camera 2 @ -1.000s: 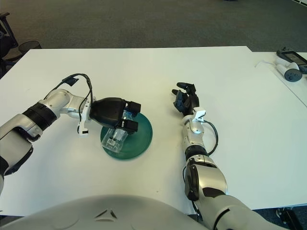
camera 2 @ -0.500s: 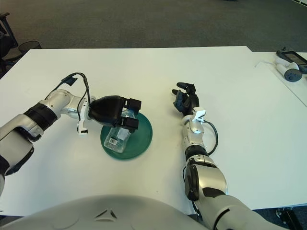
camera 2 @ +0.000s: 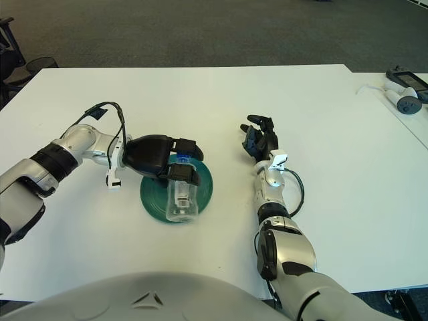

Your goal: Put the bottle into the plate.

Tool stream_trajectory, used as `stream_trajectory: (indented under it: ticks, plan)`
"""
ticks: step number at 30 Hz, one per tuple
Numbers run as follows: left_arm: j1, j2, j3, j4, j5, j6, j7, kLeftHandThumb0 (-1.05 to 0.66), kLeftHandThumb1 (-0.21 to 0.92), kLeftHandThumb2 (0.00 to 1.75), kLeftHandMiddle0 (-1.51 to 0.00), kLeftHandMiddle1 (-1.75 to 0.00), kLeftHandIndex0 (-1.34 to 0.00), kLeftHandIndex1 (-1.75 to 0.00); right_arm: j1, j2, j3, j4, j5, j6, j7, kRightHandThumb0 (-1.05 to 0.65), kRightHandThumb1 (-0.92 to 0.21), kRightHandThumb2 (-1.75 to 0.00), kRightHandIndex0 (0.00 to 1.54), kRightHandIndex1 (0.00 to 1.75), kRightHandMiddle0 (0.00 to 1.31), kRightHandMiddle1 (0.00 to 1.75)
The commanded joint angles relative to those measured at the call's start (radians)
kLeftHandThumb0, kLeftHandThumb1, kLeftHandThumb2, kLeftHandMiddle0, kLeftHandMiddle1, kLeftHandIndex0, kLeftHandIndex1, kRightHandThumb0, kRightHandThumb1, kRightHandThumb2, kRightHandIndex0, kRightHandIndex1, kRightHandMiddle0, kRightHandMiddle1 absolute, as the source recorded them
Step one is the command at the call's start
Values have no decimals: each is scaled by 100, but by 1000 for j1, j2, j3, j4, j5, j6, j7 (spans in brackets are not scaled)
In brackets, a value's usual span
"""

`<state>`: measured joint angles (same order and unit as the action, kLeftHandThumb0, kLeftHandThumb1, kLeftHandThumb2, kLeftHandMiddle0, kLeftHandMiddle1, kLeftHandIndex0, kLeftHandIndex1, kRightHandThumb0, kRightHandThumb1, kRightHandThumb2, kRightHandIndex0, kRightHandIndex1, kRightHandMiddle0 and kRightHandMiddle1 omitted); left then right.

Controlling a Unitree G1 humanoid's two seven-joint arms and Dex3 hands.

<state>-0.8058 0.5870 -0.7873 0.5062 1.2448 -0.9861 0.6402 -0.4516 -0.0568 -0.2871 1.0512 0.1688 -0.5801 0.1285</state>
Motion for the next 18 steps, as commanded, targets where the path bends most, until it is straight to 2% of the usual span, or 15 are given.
stream_trajectory:
  ticks: [1, 11, 18]
  plan:
    - [22, 20, 2, -22, 31, 29, 17, -98, 92, 106, 0, -7, 0, -21, 146, 51, -18, 85, 34, 123, 10, -51, -70, -96, 30, 86, 19, 132]
    - [17, 27, -17, -39, 87, 70, 68, -105, 92, 107, 0, -1, 0, -12, 151, 54, -22, 80, 38, 103, 30, -51, -71, -96, 33, 88, 20, 131]
    - [12, 28, -26, -37, 105, 88, 62, -105, 92, 107, 0, -1, 0, -11, 151, 54, -28, 89, 39, 93, 39, -50, -71, -96, 35, 89, 20, 130]
